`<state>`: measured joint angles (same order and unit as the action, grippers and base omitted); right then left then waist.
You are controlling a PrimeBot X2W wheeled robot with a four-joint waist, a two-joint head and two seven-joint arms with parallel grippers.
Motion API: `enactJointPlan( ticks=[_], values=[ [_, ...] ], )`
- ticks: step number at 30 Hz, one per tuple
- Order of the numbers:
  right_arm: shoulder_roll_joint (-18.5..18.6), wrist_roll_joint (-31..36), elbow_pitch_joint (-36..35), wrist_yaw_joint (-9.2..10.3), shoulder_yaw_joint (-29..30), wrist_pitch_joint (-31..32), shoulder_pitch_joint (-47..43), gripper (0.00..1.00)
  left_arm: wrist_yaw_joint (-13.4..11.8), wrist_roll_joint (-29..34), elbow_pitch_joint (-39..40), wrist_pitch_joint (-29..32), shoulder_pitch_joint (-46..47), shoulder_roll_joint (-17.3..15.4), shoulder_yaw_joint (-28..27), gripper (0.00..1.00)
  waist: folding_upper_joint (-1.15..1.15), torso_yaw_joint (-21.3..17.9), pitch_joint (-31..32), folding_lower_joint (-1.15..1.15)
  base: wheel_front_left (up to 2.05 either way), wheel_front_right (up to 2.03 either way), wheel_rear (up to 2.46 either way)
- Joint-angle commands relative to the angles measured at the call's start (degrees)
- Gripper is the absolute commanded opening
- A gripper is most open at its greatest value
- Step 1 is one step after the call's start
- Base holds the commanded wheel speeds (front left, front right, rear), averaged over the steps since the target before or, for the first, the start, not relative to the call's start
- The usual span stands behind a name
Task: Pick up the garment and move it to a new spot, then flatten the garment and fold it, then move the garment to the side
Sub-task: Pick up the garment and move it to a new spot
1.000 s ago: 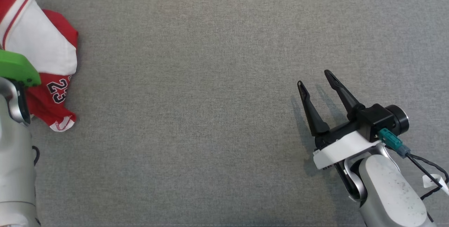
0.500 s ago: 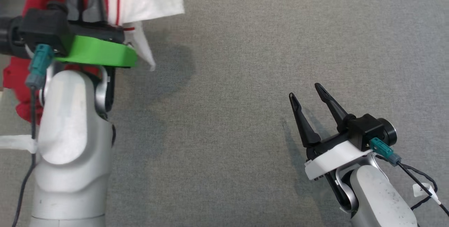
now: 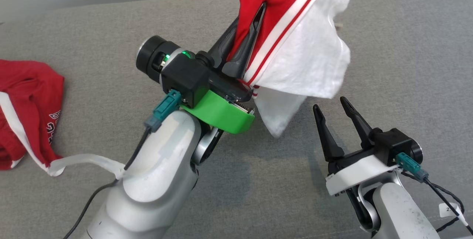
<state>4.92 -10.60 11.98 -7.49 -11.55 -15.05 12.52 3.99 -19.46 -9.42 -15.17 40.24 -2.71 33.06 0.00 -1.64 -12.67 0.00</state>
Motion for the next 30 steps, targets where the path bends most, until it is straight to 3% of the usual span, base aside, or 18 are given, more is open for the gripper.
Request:
enactJointPlan(
  ticks=[1,6,11,12,13,14,16,19,25,30],
  values=[
    [-0.2,-0.4,-0.4,0.00,0.4,-0.2,-0.5,1.00,-1.2,-0.2,-1.9,0.0,-1.3,-0.3,0.8,0.00,0.00,-3.9,0.8,0.00,0.00,0.00,0.00],
    [-0.6,-0.4,-1.4,0.00,1.6,-0.2,-1.5,1.00,-3.0,1.7,-10.7,0.0,-4.7,-0.4,1.1,0.00,0.00,-7.1,0.9,0.00,0.00,0.00,0.00],
    [-0.8,-0.9,-2.6,0.00,2.2,-0.2,-2.5,1.00,-2.3,3.5,-18.5,0.0,-9.5,-1.2,-1.1,0.00,0.00,-8.9,1.2,0.00,0.00,0.00,0.00],
    [-0.8,-1.0,-3.1,0.00,2.4,-0.2,-2.8,1.00,-2.1,3.8,-19.5,0.0,-10.5,-1.2,-1.5,0.20,0.00,-9.0,1.4,0.00,0.00,0.00,0.00],
    [-0.9,-0.9,-3.4,0.00,2.6,-0.2,-3.2,1.00,-2.0,4.1,-20.0,0.0,-11.5,-1.2,-2.1,0.65,0.00,-9.0,1.6,0.00,0.00,0.00,0.00],
    [-0.9,-0.9,-3.8,0.00,2.7,-0.2,-3.6,1.00,-1.9,4.0,-20.4,0.0,-12.5,-1.2,-3.0,1.00,0.00,-9.0,1.9,0.00,0.00,0.00,0.00],
    [-0.8,-0.8,-4.1,0.00,3.0,-0.2,-4.0,1.00,-1.6,4.7,-20.8,0.0,-14.3,-1.2,-4.2,1.00,0.00,-8.8,2.4,0.00,0.00,0.00,0.00],
    [-0.6,-0.9,-4.4,0.00,3.2,-0.2,-4.7,1.00,-3.0,5.3,-19.6,0.0,-17.2,-1.1,-7.3,1.00,0.00,-8.1,3.4,0.00,0.00,0.00,0.00],
    [-0.6,-0.8,-4.5,0.00,3.4,-0.2,-6.5,1.00,-5.7,8.3,-12.1,0.0,-24.9,-2.2,-15.6,1.00,0.00,-5.7,5.9,0.00,0.00,0.00,0.00],
    [-0.9,-0.9,-4.3,0.00,3.2,-0.2,-7.3,1.00,-6.3,10.0,-7.3,0.0,-30.2,-2.8,-20.8,1.00,0.00,-4.3,7.6,0.00,0.00,0.00,0.00]
  ],
)
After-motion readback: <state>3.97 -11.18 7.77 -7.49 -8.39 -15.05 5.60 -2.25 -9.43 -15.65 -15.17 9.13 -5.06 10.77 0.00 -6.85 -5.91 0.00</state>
